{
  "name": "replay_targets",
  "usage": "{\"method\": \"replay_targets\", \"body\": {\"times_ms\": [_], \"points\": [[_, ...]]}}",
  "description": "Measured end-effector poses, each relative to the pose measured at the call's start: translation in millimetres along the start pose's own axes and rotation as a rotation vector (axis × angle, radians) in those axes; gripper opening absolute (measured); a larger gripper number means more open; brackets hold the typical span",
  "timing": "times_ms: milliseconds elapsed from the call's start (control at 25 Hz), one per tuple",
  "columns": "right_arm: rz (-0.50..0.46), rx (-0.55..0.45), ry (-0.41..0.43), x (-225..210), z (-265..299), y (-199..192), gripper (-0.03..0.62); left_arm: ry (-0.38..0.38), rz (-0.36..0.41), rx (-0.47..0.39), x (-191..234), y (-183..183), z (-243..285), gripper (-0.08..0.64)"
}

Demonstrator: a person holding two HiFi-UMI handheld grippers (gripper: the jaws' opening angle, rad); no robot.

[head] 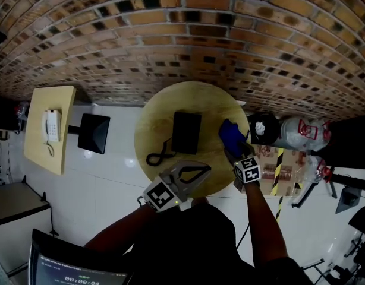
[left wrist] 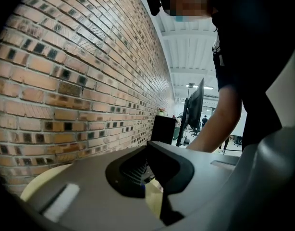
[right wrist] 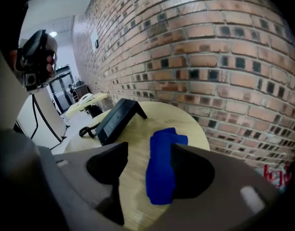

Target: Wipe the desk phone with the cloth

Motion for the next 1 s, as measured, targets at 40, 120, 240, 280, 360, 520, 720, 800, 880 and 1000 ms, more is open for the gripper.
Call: {"method": "replay_targets", "body": {"times_ms": [40,120,240,280,360,520,720,800,880,1000], "points": [[-0.004,0.019,0.003,-6,6,-4,0.268,0.005,-0.002,0.003,0,-1,2,-0.011],[-0.011,0.048,0.015,-15,18,-6,0.278,0.017,-0.007,0.007,0,-2,5,-0.011],[-0.035,0.098,0.027,-25,32,-8,0.279,0.038,-0.015,0.017,3,-5,7,-0.011],[-0.042,0.113,0.028,-28,36,-8,0.279,0.046,-0.017,0.018,3,-6,7,-0.011],[-0.048,0.126,0.027,-34,43,-5,0.279,0.061,-0.025,0.017,5,-6,7,-0.011],[-0.053,0.138,0.030,-45,59,-1,0.279,0.084,-0.041,0.024,9,-11,9,-0.011],[-0.070,0.198,0.043,-48,74,-10,0.279,0.103,-0.056,0.022,8,-14,4,-0.011],[-0.082,0.209,0.039,-44,74,-9,0.279,0.111,-0.053,0.025,7,-15,-1,-0.011],[-0.076,0.217,0.030,-47,76,-9,0.277,0.117,-0.058,0.031,10,-17,-1,-0.011],[-0.084,0.231,0.033,-52,79,-11,0.252,0.124,-0.070,0.032,15,-21,1,-0.011]]}}
Point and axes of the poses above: the fingertips, and each gripper's own axes: z forward along the fingers, x to its left, y out of its top, the point moved 4 cm from there along -z, backward along the fingers, and after that the axes turned 7 degrees about x, right-handed, at the moved point
